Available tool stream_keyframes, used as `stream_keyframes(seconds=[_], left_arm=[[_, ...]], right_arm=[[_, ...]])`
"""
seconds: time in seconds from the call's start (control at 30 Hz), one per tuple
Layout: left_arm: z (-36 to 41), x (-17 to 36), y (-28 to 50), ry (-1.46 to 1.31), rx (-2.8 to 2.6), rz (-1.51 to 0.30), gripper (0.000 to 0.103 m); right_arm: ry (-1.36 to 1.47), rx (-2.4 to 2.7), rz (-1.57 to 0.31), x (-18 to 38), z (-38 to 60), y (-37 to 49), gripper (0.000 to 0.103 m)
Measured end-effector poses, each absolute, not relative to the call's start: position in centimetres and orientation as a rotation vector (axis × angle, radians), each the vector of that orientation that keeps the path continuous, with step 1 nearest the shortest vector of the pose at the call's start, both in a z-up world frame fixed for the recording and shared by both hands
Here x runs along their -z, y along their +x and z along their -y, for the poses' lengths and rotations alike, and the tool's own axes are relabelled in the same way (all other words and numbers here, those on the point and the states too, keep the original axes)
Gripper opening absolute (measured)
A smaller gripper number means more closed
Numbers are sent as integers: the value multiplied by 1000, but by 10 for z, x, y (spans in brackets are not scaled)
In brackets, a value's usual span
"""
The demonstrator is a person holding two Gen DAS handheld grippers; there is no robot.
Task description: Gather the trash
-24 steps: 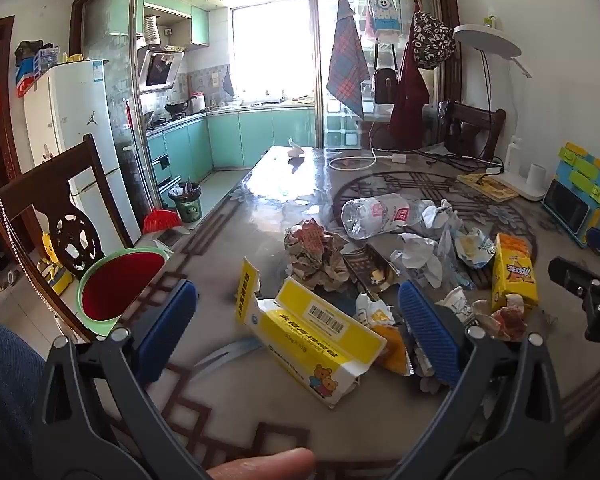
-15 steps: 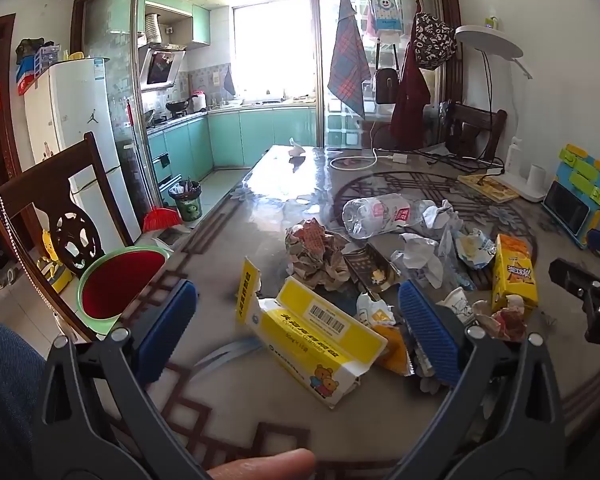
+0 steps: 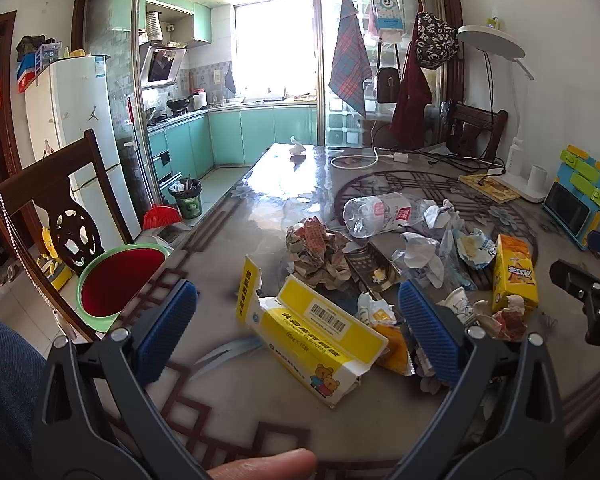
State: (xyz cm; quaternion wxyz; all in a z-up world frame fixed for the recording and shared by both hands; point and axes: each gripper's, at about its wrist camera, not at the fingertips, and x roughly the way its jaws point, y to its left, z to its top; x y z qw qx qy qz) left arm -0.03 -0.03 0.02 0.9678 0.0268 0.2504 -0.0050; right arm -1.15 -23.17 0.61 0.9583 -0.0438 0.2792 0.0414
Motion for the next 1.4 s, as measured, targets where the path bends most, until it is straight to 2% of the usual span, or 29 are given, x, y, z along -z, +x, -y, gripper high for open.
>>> stream_keyframes(seconds=[1.4], left_arm=[[-5, 7, 3, 48, 11, -512, 100]], right_arm=[[-90, -85, -568, -6, 230, -11, 97]])
